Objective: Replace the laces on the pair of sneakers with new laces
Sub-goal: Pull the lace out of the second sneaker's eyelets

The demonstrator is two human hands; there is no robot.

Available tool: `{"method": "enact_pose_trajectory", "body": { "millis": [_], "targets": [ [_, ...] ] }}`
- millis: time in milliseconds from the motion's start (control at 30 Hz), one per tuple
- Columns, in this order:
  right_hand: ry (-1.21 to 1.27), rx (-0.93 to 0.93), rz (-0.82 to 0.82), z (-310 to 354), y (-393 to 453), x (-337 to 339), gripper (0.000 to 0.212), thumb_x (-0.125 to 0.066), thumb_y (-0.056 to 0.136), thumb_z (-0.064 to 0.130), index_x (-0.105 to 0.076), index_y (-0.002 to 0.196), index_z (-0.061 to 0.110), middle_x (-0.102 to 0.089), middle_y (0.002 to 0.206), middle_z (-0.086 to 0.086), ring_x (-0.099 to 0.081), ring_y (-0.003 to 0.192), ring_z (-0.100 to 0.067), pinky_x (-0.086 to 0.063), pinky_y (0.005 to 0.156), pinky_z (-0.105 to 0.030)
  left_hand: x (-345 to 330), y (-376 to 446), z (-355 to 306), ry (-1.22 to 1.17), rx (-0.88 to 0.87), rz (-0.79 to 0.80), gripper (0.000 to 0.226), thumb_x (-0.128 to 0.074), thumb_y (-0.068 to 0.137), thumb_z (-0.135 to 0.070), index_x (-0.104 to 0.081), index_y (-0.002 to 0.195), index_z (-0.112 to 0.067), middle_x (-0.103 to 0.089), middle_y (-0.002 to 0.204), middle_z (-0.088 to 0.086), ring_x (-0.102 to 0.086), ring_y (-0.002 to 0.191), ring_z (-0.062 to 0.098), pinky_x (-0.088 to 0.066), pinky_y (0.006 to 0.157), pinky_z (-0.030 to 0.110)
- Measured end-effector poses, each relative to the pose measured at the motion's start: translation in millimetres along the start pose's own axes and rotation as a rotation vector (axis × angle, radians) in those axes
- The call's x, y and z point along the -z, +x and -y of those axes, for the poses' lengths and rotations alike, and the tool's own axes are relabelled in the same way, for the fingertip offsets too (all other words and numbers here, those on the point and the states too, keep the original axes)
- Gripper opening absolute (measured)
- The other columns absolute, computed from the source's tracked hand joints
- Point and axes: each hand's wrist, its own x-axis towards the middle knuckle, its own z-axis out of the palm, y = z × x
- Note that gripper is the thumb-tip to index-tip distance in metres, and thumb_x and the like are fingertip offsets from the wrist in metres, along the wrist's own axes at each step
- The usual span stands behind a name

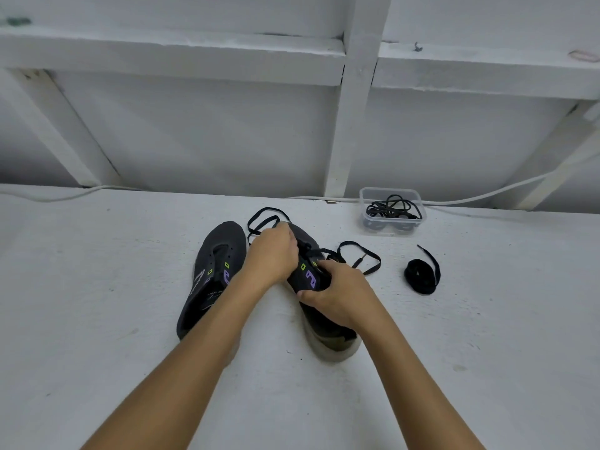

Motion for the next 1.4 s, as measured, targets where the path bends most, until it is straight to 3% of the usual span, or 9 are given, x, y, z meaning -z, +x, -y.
{"method": "enact_pose_trajectory", "body": {
  "millis": [167, 333, 533, 733, 967, 1100, 1200, 1300, 1400],
  "targets": [
    [0.030, 0.003, -0.037, -3, 1, -4, 0.028, -0.076, 0.083, 0.034, -0.069, 0.109, 0.024, -0.061, 0.081, 0.019, -0.055, 0.074, 0.004, -0.039, 0.053, -0.007, 4, -8, 0, -0.675, 0.275, 0.080, 0.014, -0.047, 0.103, -0.019, -0.060, 0.100, -0.013, -0.071, 0.090, 0.002, -0.066, 0.073, 0.008, -0.054, 0.072, 0.027],
    [0.063, -0.012, -0.042, -5, 2, -4, 0.030, -0.076, 0.083, 0.037, -0.069, 0.111, 0.026, -0.062, 0.084, 0.019, -0.057, 0.077, 0.002, -0.040, 0.059, -0.010, -5, -19, 11, -0.371, 0.181, -0.079, 0.015, -0.070, 0.090, -0.034, -0.069, 0.089, -0.019, -0.066, 0.083, -0.010, -0.062, 0.080, 0.004, -0.042, 0.067, 0.012],
    [0.063, -0.013, -0.042, -6, 4, -5, 0.031, -0.076, 0.084, 0.037, -0.069, 0.111, 0.025, -0.064, 0.087, 0.014, -0.058, 0.078, 0.000, -0.041, 0.059, -0.011, -14, -16, 5, -0.196, 0.146, -0.130, 0.012, -0.070, 0.090, -0.037, -0.065, 0.081, -0.031, -0.068, 0.084, -0.011, -0.065, 0.087, 0.014, -0.052, 0.079, 0.029],
    [0.050, -0.010, -0.049, -6, 4, -5, 0.031, -0.074, 0.085, 0.035, -0.069, 0.114, 0.026, -0.061, 0.084, 0.016, -0.056, 0.076, -0.004, -0.039, 0.057, -0.009, -2, -7, 6, -0.402, 0.154, -0.113, 0.017, -0.044, 0.104, -0.026, -0.051, 0.096, -0.013, -0.071, 0.085, 0.004, -0.069, 0.086, 0.021, -0.054, 0.085, 0.043],
    [0.046, -0.028, -0.039, -4, 4, -4, 0.032, -0.074, 0.086, 0.037, -0.068, 0.116, 0.025, -0.063, 0.089, 0.012, -0.059, 0.082, -0.009, -0.042, 0.061, -0.012, -7, -18, 8, -0.268, 0.105, -0.056, 0.024, -0.068, 0.092, -0.030, -0.063, 0.081, -0.009, -0.069, 0.081, 0.001, -0.059, 0.073, 0.011, -0.040, 0.061, 0.013],
    [0.057, -0.043, -0.058, -3, 2, -5, 0.032, -0.073, 0.086, 0.036, -0.068, 0.115, 0.023, -0.066, 0.090, 0.010, -0.060, 0.082, -0.010, -0.043, 0.062, -0.014, -5, -10, 6, -0.612, 0.249, -0.168, 0.020, -0.047, 0.104, -0.026, -0.056, 0.100, -0.009, -0.073, 0.083, 0.004, -0.072, 0.074, 0.016, -0.058, 0.082, 0.037],
    [0.063, -0.049, -0.081, -2, 1, -6, 0.033, -0.073, 0.086, 0.036, -0.069, 0.115, 0.021, -0.067, 0.093, 0.008, -0.061, 0.086, -0.012, -0.045, 0.070, -0.020, -13, -16, 6, -0.739, 0.329, -0.213, 0.019, -0.044, 0.103, -0.032, -0.054, 0.102, -0.015, -0.073, 0.085, -0.002, -0.073, 0.077, 0.013, -0.057, 0.088, 0.045],
    [0.059, -0.055, -0.087, -1, 1, -5, 0.032, -0.073, 0.086, 0.036, -0.068, 0.114, 0.020, -0.064, 0.090, 0.008, -0.060, 0.084, -0.013, -0.047, 0.070, -0.022, -21, -25, 6, -0.633, 0.265, -0.133, 0.021, -0.062, 0.093, -0.041, -0.063, 0.101, -0.021, -0.070, 0.091, -0.012, -0.068, 0.088, 0.006, -0.053, 0.088, 0.032],
    [0.058, -0.055, -0.083, -1, 0, -5, 0.034, -0.073, 0.087, 0.036, -0.068, 0.117, 0.021, -0.064, 0.092, 0.008, -0.059, 0.085, -0.013, -0.047, 0.073, -0.022, -20, -22, 9, -0.636, 0.231, -0.198, 0.008, -0.064, 0.095, -0.029, -0.066, 0.095, -0.021, -0.071, 0.094, -0.007, -0.070, 0.086, 0.009, -0.053, 0.077, 0.021]
  ]
}}
